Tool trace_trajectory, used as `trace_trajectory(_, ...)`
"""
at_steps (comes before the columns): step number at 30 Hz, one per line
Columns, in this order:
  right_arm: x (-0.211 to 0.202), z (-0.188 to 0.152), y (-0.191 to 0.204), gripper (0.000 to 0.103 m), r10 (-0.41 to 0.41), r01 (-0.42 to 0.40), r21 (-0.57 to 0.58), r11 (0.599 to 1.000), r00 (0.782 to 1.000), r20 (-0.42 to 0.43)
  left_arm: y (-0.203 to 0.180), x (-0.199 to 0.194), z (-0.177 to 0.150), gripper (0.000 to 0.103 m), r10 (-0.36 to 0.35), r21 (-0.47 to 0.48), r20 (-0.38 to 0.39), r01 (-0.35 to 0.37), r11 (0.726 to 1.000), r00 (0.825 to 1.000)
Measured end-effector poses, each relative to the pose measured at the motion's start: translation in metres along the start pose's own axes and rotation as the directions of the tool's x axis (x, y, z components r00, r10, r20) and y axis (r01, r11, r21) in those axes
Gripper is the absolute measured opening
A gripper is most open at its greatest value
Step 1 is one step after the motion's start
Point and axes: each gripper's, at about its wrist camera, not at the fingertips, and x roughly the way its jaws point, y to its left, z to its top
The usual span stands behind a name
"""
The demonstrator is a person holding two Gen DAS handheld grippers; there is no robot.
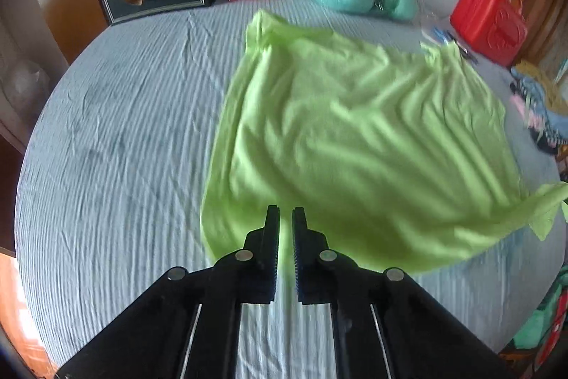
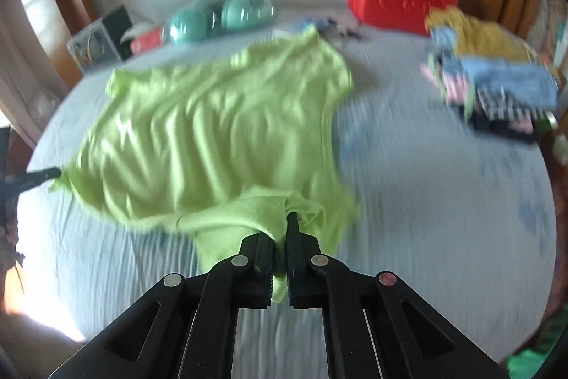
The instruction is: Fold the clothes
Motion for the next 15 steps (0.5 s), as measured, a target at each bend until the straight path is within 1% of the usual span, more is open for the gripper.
trace_trajectory(1, 0.009, 0.015, -0.003, 0.008, -0.004, 0.004, 0.006, 1.0, 1.0, -0.006, 0.003, 0.004, 0.014, 0.007, 0.0, -0.016, -0.011, 0.0, 1.0, 1.0)
trace_trajectory(3, 0.03, 0.042, -0.008, 0.03, -0.045, 0.045, 0.022, 0.999, 0.999, -0.016, 0.009, 0.012, 0.04, 0.007, -0.003, -0.051, -0.033, 0.002, 0.999, 0.999)
trace_trajectory(4, 0.037, 0.051, -0.012, 0.034, -0.058, 0.059, 0.039, 0.998, 0.998, -0.016, 0.012, 0.015, 0.05, 0.007, -0.008, -0.069, -0.044, 0.005, 0.998, 0.999)
trace_trajectory(6, 0.044, 0.064, -0.019, 0.035, -0.062, 0.064, 0.08, 0.995, 0.998, -0.017, 0.016, 0.01, 0.06, 0.008, -0.013, -0.086, -0.04, 0.01, 0.996, 0.999)
trace_trajectory(8, 0.041, 0.064, -0.024, 0.035, -0.046, 0.045, 0.108, 0.993, 0.999, -0.001, 0.015, 0.003, 0.059, 0.008, -0.016, -0.064, -0.022, 0.015, 0.998, 1.0)
trace_trajectory(9, 0.039, 0.059, -0.026, 0.037, -0.04, 0.04, 0.115, 0.993, 0.999, 0.001, 0.013, 0.002, 0.054, 0.012, -0.014, -0.046, -0.025, 0.013, 0.999, 1.0)
trace_trajectory(10, 0.038, 0.054, -0.028, 0.037, -0.037, 0.037, 0.119, 0.992, 0.999, -0.001, 0.012, 0.001, 0.048, 0.023, -0.012, -0.028, -0.028, 0.012, 1.0, 1.0)
trace_trajectory(11, 0.036, 0.049, -0.03, 0.038, -0.035, 0.035, 0.123, 0.992, 0.999, -0.003, 0.012, 0.002, 0.039, 0.032, -0.011, -0.014, -0.038, 0.01, 1.0, 0.999)
trace_trajectory(12, 0.036, 0.041, -0.033, 0.038, -0.033, 0.034, 0.132, 0.991, 0.999, -0.013, 0.012, 0.004, 0.028, 0.051, -0.01, -0.001, -0.054, 0.009, 1.0, 0.998)
trace_trajectory(13, 0.037, 0.032, -0.036, 0.038, -0.031, 0.035, 0.144, 0.989, 0.999, -0.027, 0.012, 0.006, 0.016, 0.062, -0.005, 0.009, -0.066, 0.005, 1.0, 0.998)
trace_trajectory(15, 0.04, 0.017, -0.041, 0.038, -0.027, 0.035, 0.165, 0.986, 0.998, -0.051, 0.009, 0.012, -0.006, 0.063, 0.013, 0.028, -0.085, -0.01, 1.0, 0.996)
